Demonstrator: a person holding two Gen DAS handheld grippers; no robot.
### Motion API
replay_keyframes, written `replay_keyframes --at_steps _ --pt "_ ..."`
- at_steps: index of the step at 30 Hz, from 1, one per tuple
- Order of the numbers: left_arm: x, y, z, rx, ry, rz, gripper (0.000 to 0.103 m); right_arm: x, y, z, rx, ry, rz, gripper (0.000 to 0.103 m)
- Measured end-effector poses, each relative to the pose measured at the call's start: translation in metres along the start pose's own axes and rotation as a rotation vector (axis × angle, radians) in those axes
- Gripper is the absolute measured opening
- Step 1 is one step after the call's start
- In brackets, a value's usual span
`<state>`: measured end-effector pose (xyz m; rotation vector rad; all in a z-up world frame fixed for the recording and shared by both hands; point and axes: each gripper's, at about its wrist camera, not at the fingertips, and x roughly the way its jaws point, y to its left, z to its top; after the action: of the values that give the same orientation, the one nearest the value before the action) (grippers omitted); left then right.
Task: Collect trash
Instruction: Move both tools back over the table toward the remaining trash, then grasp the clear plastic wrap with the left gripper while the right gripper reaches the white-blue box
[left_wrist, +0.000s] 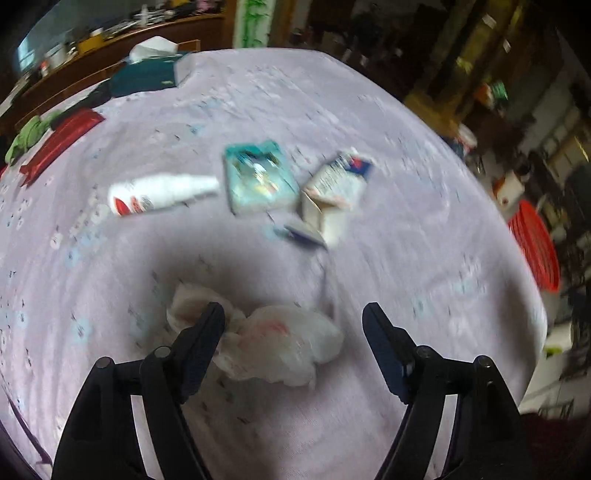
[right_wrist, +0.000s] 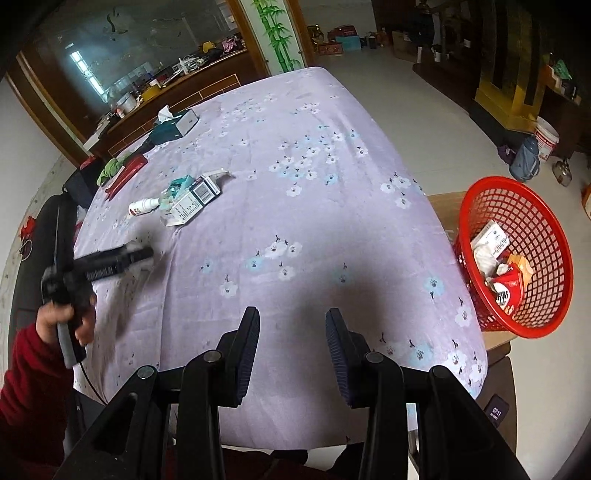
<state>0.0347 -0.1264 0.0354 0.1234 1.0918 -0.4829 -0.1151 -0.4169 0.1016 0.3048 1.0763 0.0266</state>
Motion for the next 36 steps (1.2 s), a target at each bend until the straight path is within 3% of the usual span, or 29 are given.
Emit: replay_keyframes --at_steps 5,9,11,18,22,25,29,36 --pt "0.008 -0.008 -0.003 0.040 -0.013 0.111 0.075 0.006 0.005 0.004 -0.016 0.010 0.012 0.040" --pt "0.006 0.000 -0.002 0.017 -0.049 0.138 0.051 0.009 0.009 0.007 -0.030 0.014 0.023 0.040" --pt "0.002 0.004 -0.004 -0.005 -0.068 0.156 0.045 0.011 0.011 0.009 -0.036 0.018 0.034 0.040" --pt "-0.034 0.015 -0.019 -0.150 -0.170 0.171 0.042 0.024 0.036 0.032 -0.073 0.038 0.109 0.040" --pt "-0.054 0.010 -0.031 -0.166 -0.187 0.195 0.042 0.042 0.068 0.060 -0.072 0.040 0.165 0.040" --pt "-0.066 0.010 -0.045 -0.179 -0.178 0.195 0.042 0.063 0.090 0.082 -0.018 0.051 0.214 0.048" --pt "-0.078 0.012 -0.063 -0.186 -0.171 0.203 0.042 0.108 0.114 0.110 0.095 0.092 0.247 0.049" --pt "-0.096 0.021 -0.087 -0.188 -0.168 0.194 0.043 0.182 0.127 0.137 0.321 0.156 0.183 0.049"
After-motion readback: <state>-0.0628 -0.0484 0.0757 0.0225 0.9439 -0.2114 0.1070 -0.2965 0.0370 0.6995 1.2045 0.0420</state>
